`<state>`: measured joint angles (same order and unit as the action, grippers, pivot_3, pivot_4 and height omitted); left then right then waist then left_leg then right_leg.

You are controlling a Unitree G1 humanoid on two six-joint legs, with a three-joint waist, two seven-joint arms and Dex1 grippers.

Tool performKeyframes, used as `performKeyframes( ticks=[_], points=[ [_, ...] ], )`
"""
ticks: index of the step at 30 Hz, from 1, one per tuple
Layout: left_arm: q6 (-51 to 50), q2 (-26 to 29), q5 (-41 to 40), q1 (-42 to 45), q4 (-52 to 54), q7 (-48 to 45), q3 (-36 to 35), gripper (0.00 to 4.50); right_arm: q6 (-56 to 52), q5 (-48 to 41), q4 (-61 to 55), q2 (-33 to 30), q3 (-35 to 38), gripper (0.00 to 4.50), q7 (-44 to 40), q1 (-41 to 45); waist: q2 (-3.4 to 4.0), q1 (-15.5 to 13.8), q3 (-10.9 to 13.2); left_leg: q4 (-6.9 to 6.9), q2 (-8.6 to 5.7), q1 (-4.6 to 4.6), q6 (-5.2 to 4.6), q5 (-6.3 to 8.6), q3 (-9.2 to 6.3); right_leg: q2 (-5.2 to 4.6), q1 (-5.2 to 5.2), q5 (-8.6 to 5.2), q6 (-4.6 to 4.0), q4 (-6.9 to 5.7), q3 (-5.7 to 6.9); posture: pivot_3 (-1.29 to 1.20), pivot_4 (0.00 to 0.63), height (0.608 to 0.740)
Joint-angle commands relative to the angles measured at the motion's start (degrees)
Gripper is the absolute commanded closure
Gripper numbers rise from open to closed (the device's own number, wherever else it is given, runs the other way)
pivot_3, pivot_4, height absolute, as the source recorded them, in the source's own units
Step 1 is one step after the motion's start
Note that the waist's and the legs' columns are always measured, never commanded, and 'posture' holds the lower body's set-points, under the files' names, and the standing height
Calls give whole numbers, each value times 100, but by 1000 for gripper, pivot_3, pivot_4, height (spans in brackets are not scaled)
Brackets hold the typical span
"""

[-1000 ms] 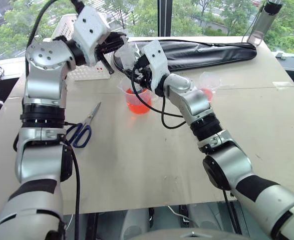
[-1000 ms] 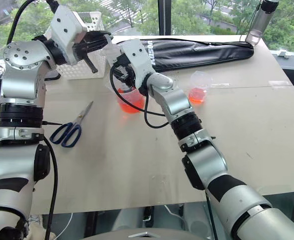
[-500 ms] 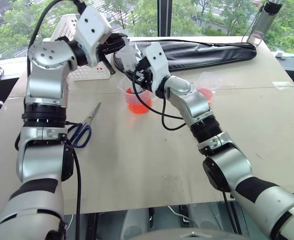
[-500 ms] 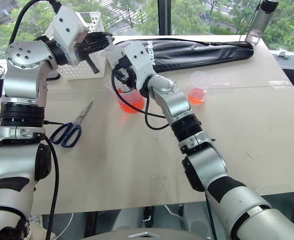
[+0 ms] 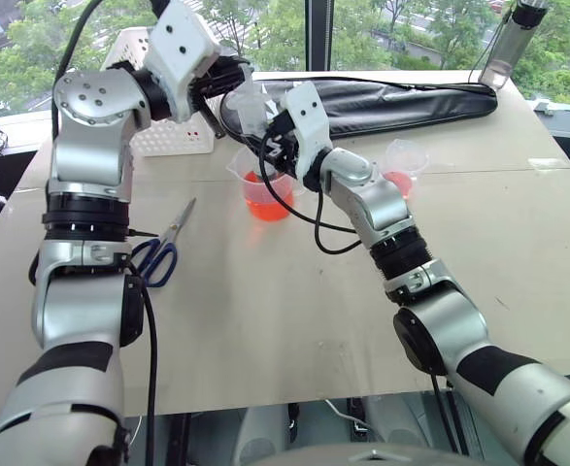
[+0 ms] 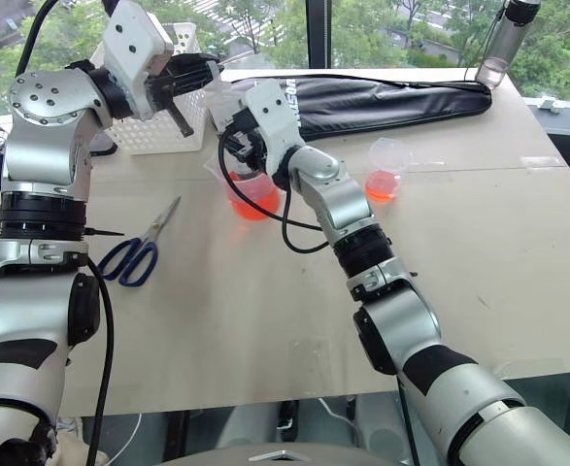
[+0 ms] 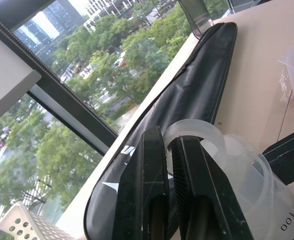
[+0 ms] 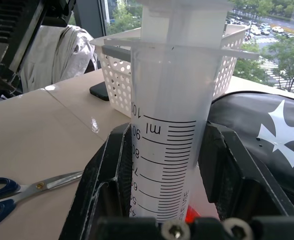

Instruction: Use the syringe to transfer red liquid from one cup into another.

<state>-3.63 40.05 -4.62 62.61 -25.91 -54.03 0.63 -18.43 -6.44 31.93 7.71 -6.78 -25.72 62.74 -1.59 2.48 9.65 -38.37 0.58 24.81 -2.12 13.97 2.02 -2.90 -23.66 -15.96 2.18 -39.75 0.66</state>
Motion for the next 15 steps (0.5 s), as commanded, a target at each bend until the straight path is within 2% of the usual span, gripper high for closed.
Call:
performKeyframes(
  ticks=[1,15],
  points=[
    [76,92,-21,480,138,167,-184,4500,-65,72,-91,197,-302,3033,-167,-59,0,-1,0,0,0,0,0,0,0,0,0,0,0,0,0,0,150,724],
    [100,114,11,494,98,182,-182,4500,-79,99,-80,231,-305,3036,-187,-76,0,-1,0,0,0,0,0,0,0,0,0,0,0,0,0,0,150,724]
  ],
)
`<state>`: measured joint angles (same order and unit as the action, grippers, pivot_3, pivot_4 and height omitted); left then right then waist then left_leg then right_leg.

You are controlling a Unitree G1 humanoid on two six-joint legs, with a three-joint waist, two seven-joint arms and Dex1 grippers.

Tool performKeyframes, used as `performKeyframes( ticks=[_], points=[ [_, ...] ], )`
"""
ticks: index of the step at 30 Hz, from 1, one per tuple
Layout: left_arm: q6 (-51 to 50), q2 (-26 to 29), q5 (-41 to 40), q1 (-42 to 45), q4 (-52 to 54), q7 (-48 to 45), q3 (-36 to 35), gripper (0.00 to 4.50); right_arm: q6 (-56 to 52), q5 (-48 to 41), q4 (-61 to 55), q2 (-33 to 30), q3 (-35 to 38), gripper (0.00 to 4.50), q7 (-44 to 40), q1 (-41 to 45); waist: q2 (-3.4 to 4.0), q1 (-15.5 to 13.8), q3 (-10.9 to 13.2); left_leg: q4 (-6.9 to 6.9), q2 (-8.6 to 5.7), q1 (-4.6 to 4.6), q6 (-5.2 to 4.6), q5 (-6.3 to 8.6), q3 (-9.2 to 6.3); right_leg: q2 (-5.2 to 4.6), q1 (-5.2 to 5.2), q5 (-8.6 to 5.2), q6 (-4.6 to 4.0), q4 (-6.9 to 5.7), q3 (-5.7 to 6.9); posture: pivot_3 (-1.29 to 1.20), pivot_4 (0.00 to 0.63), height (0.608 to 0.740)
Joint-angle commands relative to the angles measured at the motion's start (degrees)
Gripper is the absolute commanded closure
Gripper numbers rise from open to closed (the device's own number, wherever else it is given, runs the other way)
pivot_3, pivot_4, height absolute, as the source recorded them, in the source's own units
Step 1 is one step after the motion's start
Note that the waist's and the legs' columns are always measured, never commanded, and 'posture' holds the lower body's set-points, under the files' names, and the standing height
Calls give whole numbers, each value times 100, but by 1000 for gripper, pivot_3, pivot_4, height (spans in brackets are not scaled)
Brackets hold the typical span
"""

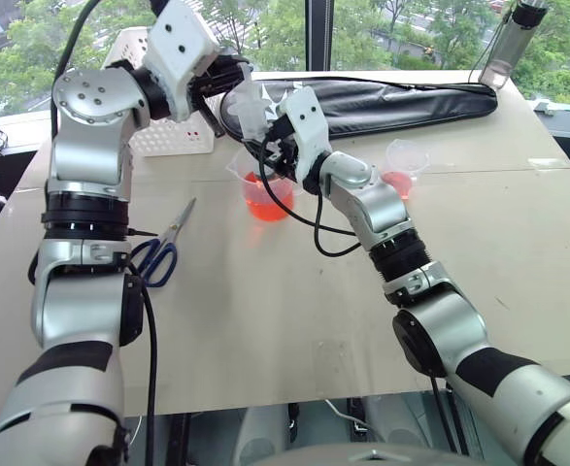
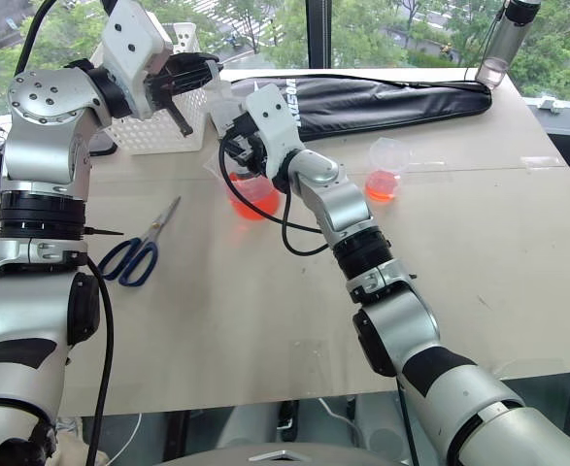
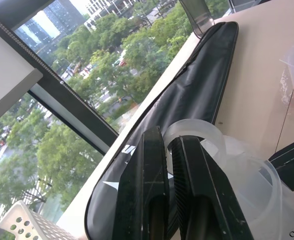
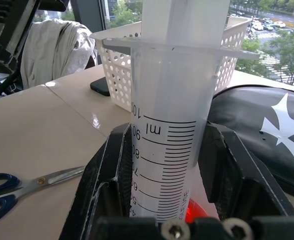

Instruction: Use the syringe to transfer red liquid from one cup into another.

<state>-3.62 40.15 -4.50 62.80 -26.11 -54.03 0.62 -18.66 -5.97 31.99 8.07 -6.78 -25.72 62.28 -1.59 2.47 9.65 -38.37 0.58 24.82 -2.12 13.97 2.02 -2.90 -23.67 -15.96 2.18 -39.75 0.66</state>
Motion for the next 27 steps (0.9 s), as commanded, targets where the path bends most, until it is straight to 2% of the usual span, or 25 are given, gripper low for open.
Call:
performKeyframes(
  ticks=[1,4,7,8,9,11,14,20,27],
  points=[
    [99,108,-2,474,116,178,-183,4500,-51,55,-85,197,-302,3036,-185,-29,0,0,0,0,0,0,0,0,0,0,0,0,0,0,0,0,150,724],
    [83,120,-23,406,164,132,-179,4500,5,33,-80,211,-249,3036,-161,9,0,1,0,0,0,0,0,0,0,0,0,0,0,0,0,0,150,724],
    [-301,123,-416,189,402,-254,-272,4500,142,-124,-135,268,-53,3036,-116,126,0,7,0,0,0,0,0,0,0,0,0,0,0,0,0,0,150,724],
    [-483,132,-544,126,486,-359,-308,3761,180,-182,-167,273,8,3037,-112,178,0,6,0,0,0,0,0,0,0,0,0,0,0,0,-1,0,150,724],
    [-677,135,-660,84,555,-405,-358,3476,214,-229,-199,275,50,3043,-108,216,0,6,0,0,0,0,0,0,0,0,0,0,0,0,0,0,150,724],
    [-1324,167,-989,54,666,-550,-500,2574,237,-366,-256,291,173,3057,-81,296,0,7,0,0,0,0,0,0,0,0,0,0,0,0,-1,0,150,724],
    [-2278,481,-1490,-71,828,-1081,-660,1598,224,-543,-374,293,320,3058,-37,380,0,19,0,0,0,0,0,0,0,0,0,0,0,0,0,0,150,724],
    [-3597,962,-2275,-99,998,-1277,-1133,1578,44,-765,-662,221,420,3060,10,416,-1,34,0,-1,2,-1,0,0,-5,3,1,0,0,-1,1,0,150,724],
    [-4470,875,-2912,22,781,-552,-1888,1578,-214,-953,-959,76,478,3060,7,365,-2,7,-1,-2,2,-3,0,0,-5,2,2,0,0,-2,1,0,150,724]
  ],
)
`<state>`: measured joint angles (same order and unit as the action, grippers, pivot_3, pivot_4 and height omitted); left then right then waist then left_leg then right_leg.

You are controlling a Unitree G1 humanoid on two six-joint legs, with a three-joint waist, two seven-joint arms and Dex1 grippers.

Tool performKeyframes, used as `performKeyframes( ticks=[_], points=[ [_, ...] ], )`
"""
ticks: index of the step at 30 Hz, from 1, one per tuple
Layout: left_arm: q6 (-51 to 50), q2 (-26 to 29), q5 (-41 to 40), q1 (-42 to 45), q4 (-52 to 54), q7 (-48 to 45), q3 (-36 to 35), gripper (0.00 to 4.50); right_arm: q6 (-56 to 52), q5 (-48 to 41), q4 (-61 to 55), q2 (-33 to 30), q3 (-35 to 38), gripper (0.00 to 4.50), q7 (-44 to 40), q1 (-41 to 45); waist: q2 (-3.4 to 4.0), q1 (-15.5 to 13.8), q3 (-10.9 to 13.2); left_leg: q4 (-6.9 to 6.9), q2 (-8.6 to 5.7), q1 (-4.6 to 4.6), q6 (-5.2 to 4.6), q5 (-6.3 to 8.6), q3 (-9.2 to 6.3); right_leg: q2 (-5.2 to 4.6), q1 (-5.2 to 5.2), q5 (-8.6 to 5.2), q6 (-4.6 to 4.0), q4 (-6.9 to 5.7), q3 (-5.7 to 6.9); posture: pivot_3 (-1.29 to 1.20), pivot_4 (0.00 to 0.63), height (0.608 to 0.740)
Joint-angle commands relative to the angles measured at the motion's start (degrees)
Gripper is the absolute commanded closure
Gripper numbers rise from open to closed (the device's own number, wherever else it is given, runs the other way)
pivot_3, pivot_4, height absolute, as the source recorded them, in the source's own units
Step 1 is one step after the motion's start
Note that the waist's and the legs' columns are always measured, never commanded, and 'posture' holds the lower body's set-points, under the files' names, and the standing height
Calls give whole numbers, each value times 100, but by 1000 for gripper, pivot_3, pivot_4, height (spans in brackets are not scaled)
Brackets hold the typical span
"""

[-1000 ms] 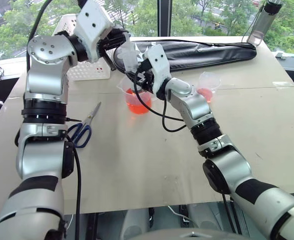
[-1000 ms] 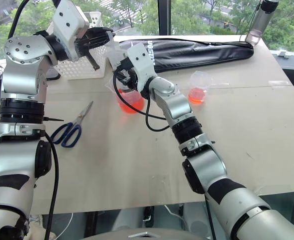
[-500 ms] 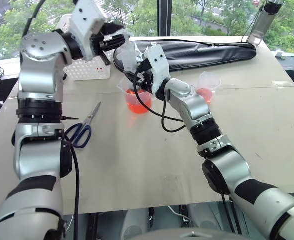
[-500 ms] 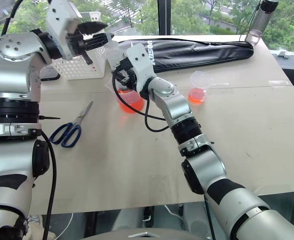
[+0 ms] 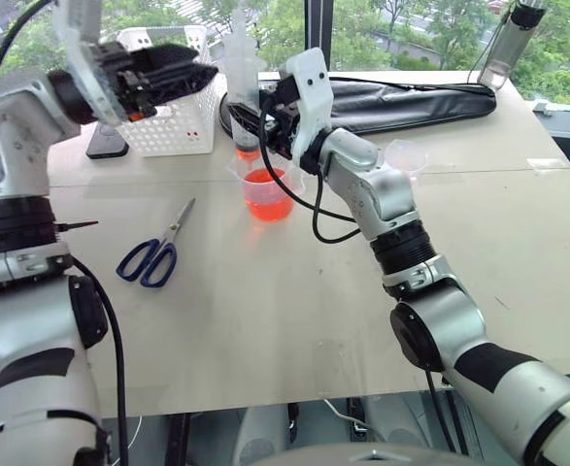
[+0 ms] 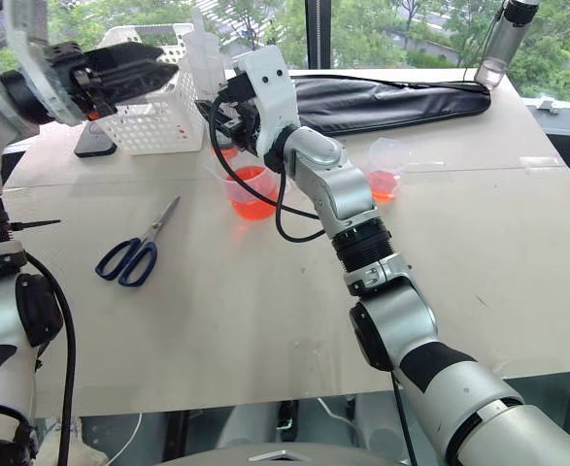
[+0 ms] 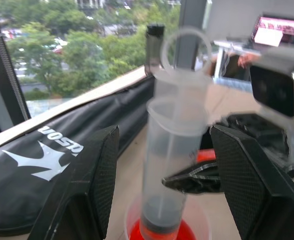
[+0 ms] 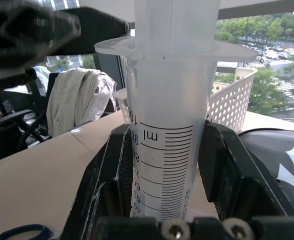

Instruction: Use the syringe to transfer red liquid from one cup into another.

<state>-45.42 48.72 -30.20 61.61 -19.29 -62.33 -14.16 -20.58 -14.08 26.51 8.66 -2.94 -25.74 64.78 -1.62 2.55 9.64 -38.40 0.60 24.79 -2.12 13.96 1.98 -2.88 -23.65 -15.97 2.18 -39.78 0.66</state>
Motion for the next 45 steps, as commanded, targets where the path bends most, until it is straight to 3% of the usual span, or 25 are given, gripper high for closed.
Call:
performKeyframes(
  ticks=[1,19,26,34,40,45],
  points=[
    [-370,-24,-418,115,107,418,-509,1578,-21,-144,-397,-8,99,3060,4,93,0,-1,0,0,0,1,0,0,0,-1,0,0,0,0,-1,0,150,724],
    [-326,-569,-830,159,89,1437,-861,1578,-35,-285,-341,-185,365,3060,183,-174,-6,14,-4,1,-1,0,1,0,2,-18,-1,0,0,-1,-4,0,150,724],
    [-692,-765,-1275,180,370,1754,-974,1578,-495,-1164,-625,-221,1175,3060,442,-27,-6,-26,-4,0,-1,1,1,0,2,-23,1,0,0,0,-2,0,150,724],
    [-1624,-1232,-2111,258,1105,2096,-818,1578,-1520,-2003,-1878,-1235,1862,3060,797,-36,-6,-45,-4,1,-3,4,1,0,-4,-29,3,0,0,2,0,0,150,724],
    [-1007,-1904,-1711,499,830,2518,-488,1578,-1667,-1561,-2185,-2486,1750,3060,767,-201,-6,-46,-4,1,-2,1,0,0,2,-26,4,0,0,0,-6,0,150,724],
    [141,-2658,-808,1092,-284,2811,76,1578,-1373,-771,-1803,-3276,1253,3061,576,-638,-8,-67,-5,2,-3,-1,0,0,15,-24,3,0,0,4,-12,0,150,724]
  ],
)
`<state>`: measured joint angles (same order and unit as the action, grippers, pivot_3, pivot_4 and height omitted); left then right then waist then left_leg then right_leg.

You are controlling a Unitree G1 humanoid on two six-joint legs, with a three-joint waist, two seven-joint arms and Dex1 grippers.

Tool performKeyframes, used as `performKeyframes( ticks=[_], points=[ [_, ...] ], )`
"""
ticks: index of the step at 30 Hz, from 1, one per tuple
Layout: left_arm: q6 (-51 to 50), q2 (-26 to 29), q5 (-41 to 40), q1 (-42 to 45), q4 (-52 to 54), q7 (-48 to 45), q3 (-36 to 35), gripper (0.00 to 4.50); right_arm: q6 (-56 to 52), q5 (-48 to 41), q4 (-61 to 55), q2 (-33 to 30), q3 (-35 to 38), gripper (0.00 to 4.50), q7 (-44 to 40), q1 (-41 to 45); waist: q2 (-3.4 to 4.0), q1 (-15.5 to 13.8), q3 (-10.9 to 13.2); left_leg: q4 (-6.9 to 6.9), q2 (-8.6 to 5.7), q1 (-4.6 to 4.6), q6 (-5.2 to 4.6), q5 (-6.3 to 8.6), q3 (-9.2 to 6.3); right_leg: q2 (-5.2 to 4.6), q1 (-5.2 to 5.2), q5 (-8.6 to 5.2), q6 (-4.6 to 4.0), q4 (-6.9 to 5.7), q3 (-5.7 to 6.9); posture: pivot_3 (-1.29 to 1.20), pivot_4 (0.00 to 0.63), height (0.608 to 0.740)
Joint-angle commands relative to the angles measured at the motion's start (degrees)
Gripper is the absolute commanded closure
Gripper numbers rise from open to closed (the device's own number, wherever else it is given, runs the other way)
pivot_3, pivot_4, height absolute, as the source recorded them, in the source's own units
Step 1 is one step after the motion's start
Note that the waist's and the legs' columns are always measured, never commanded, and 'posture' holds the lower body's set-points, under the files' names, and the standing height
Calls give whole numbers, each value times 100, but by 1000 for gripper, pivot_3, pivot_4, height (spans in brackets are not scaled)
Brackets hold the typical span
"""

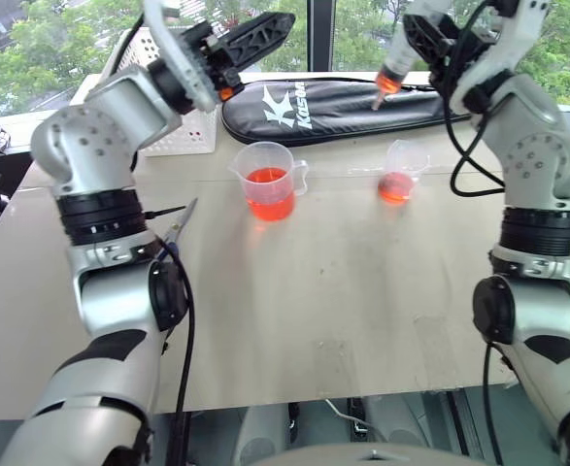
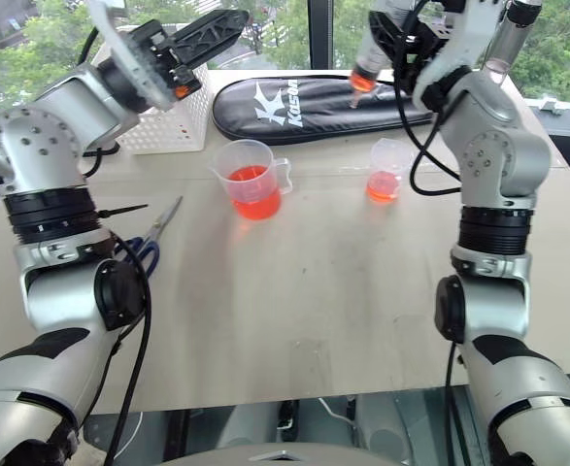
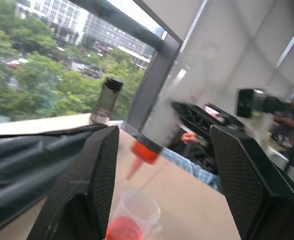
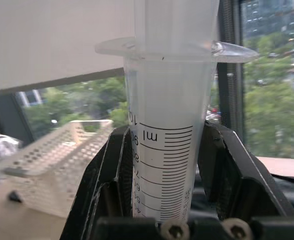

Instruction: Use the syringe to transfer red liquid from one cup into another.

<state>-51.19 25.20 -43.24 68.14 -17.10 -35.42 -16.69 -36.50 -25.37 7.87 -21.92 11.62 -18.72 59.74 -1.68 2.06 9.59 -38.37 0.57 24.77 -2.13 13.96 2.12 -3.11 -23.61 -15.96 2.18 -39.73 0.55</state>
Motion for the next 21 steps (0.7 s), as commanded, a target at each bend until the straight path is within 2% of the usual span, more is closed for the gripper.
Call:
performKeyframes(
  ticks=[1,11,17,21],
  points=[
    [1005,-425,722,573,-715,14,523,1578,222,400,69,-259,-228,3061,-133,-210,-1,-22,0,-1,0,1,0,0,2,1,0,0,0,1,0,0,150,724],
    [3085,-1109,2235,1857,-3278,-586,1362,1578,428,681,245,-225,-288,3061,-182,-637,5,18,4,10,4,0,-1,0,36,12,-10,-1,1,23,-22,0,150,724],
    [4200,-1367,2920,2500,-4368,-732,1558,1578,342,638,21,-113,-310,3061,-168,-721,5,-19,4,10,3,3,-2,0,39,19,-9,0,2,45,-20,0,150,724],
    [4538,-1611,3175,2810,-4826,-884,1564,1578,308,649,-129,-60,-348,3061,-175,-831,5,-55,4,11,3,9,-3,1,38,20,-9,0,2,60,-17,0,150,724]
  ],
)
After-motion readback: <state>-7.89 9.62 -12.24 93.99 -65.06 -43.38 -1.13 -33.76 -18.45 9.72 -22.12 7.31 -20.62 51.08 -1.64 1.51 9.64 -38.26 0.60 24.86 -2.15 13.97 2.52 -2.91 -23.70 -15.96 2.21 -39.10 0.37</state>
